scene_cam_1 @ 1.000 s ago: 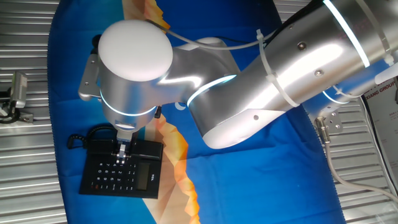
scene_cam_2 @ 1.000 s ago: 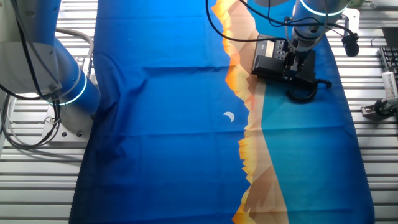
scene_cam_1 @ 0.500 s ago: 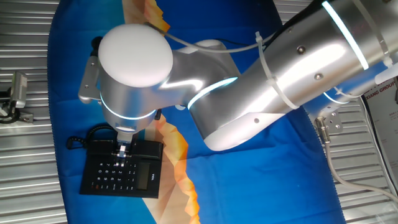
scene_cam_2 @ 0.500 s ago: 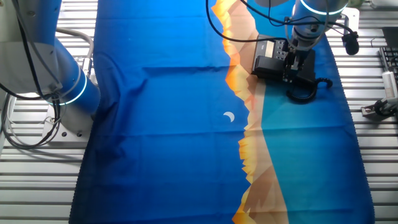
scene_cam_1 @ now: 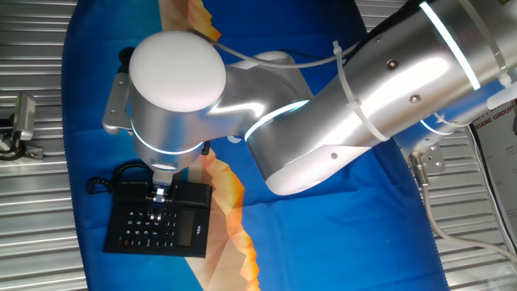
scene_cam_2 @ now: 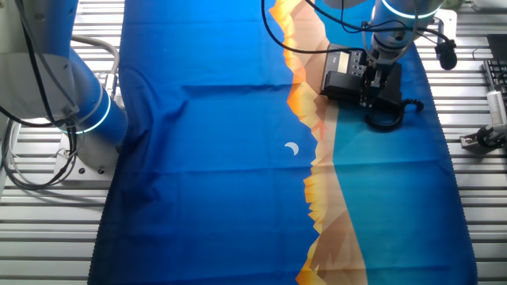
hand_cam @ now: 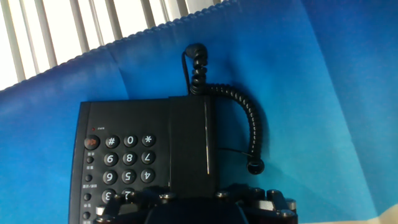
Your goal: Place the handset of the telephone on the corresponding phone cradle
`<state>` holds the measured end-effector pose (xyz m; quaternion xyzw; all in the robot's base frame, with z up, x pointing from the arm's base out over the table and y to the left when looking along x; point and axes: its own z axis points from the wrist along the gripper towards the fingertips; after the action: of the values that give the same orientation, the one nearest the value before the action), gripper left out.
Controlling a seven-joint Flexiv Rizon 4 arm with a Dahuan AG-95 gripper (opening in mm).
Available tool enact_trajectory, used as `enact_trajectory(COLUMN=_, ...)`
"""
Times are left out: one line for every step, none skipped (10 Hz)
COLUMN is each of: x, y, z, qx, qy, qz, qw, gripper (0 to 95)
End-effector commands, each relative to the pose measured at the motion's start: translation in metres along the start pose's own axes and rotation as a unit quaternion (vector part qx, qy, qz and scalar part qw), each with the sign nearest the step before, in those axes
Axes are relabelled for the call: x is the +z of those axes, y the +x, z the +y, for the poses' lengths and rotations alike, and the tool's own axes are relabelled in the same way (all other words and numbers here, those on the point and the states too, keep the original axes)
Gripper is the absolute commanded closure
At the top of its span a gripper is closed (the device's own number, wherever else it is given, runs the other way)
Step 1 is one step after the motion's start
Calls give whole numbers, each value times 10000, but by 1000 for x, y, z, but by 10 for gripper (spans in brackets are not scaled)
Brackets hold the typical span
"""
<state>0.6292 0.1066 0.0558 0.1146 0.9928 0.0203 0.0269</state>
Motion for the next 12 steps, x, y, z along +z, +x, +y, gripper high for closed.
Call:
enact_trajectory(x=-2, y=0, z=1, qx=-52, qy=-22, qz=5, qw=10000, gripper=190)
enact_trajectory(x=-2, y=0, z=1, qx=-62, qy=-25, qz=6, qw=10000, gripper=190)
enact_trajectory(x=-3, y=1, z=1, qx=-71, qy=-22, qz=7, qw=10000, gripper=190)
enact_trajectory(x=-8, y=1, z=2, qx=-85, qy=-12, qz=9, qw=10000, gripper=190)
enact_trajectory(x=-15, y=0, z=3, qx=-84, qy=-14, qz=12, qw=10000, gripper=190)
enact_trajectory(x=-22, y=1, z=4, qx=-94, qy=-15, qz=13, qw=10000, gripper=190)
enact_trajectory(x=-30, y=1, z=4, qx=-120, qy=-49, qz=13, qw=9999, gripper=190)
enact_trajectory(x=-44, y=3, z=4, qx=-170, qy=-74, qz=28, qw=9998, gripper=190)
enact_trajectory(x=-52, y=6, z=3, qx=-209, qy=-112, qz=25, qw=9997, gripper=190)
enact_trajectory(x=-59, y=9, z=2, qx=-327, qy=-121, qz=4, qw=9994, gripper=190)
enact_trajectory(x=-62, y=10, z=4, qx=-395, qy=-132, qz=61, qw=9991, gripper=380)
enact_trajectory(x=-62, y=11, z=4, qx=-514, qy=-159, qz=63, qw=9985, gripper=380)
